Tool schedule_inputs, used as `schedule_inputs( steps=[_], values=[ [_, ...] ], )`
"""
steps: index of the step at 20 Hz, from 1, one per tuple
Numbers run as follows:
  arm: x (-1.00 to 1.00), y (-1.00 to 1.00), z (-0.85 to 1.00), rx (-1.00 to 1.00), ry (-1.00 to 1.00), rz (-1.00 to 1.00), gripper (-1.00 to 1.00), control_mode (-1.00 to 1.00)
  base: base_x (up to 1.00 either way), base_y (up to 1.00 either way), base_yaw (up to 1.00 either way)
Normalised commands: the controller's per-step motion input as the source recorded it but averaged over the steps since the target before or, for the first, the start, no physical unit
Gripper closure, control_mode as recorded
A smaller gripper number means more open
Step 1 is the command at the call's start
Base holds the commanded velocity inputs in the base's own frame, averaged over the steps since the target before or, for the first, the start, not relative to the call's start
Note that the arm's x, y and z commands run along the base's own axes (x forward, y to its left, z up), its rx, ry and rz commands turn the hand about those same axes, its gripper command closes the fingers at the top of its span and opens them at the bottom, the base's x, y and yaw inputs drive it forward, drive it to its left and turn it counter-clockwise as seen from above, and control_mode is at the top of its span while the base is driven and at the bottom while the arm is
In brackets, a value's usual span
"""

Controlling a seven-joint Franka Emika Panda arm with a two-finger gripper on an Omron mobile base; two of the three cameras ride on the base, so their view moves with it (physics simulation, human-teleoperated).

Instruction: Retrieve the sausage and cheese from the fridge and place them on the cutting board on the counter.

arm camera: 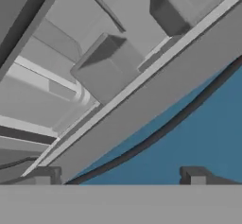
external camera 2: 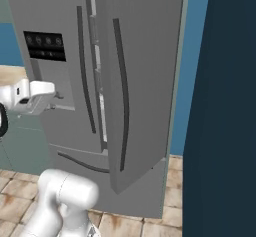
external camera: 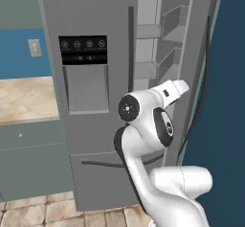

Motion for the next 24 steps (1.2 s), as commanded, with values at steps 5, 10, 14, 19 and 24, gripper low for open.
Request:
schedule_inputs(
  steps=[5,10,14,19,24],
  values=[
    [0.98,0.37,0.00,-0.08,0.10,-0.16,-1.00,-1.00,0.00,0.00,0.00],
    [0.97,0.04,0.00,-0.09,0.14,-0.06,-1.00,-1.00,0.00,0.00,0.00],
    [0.86,-0.06,-0.02,-0.14,0.13,-0.01,-1.00,-1.00,0.00,0.00,0.00],
    [0.54,-0.52,-0.19,-0.13,0.14,-0.07,-1.00,-1.00,0.00,0.00,0.00],
    [0.14,-0.84,-0.13,-0.11,0.07,-0.10,-1.00,-1.00,0.00,0.00,0.00]
  ],
)
